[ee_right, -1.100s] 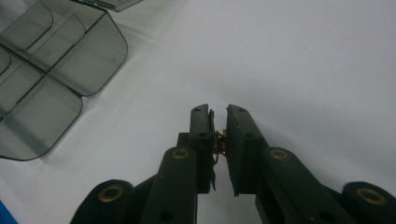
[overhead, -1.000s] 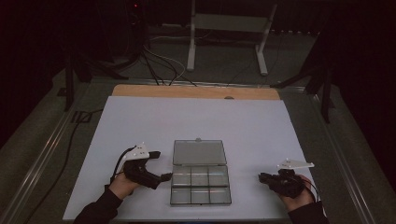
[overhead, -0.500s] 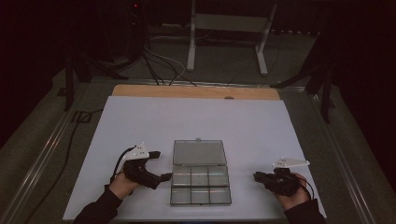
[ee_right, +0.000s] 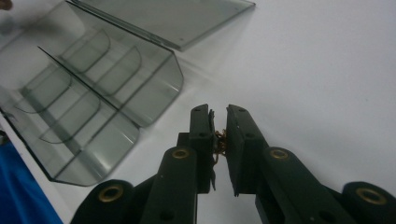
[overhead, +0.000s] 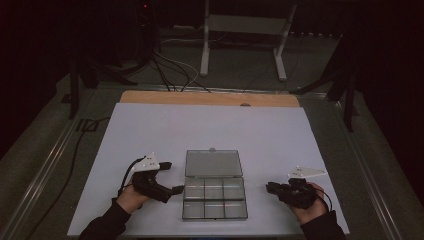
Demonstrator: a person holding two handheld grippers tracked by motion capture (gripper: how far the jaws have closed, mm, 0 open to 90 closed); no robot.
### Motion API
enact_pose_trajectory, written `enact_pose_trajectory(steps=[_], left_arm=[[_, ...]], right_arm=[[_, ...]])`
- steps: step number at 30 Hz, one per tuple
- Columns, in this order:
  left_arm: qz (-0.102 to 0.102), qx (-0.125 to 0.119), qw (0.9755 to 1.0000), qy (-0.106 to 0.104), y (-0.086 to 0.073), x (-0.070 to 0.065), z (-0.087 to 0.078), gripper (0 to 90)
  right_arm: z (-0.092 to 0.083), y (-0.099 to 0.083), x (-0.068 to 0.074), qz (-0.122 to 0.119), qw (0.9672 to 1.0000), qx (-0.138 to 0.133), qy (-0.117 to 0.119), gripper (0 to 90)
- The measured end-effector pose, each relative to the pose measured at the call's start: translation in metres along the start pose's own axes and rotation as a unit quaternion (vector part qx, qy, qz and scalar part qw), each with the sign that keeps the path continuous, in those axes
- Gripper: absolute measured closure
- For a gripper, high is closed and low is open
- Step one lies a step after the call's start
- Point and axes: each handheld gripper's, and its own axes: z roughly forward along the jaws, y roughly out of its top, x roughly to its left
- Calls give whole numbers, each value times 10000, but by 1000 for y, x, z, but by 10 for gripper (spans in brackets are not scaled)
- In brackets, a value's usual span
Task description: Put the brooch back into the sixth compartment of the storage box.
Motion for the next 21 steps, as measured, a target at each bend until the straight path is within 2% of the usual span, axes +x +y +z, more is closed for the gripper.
enact_pose_trajectory(steps=[21], left_arm=[[20,11,10000,3,0,-1,0,14]], right_arm=[[3,18,19,-258,9992,-131,286,813]])
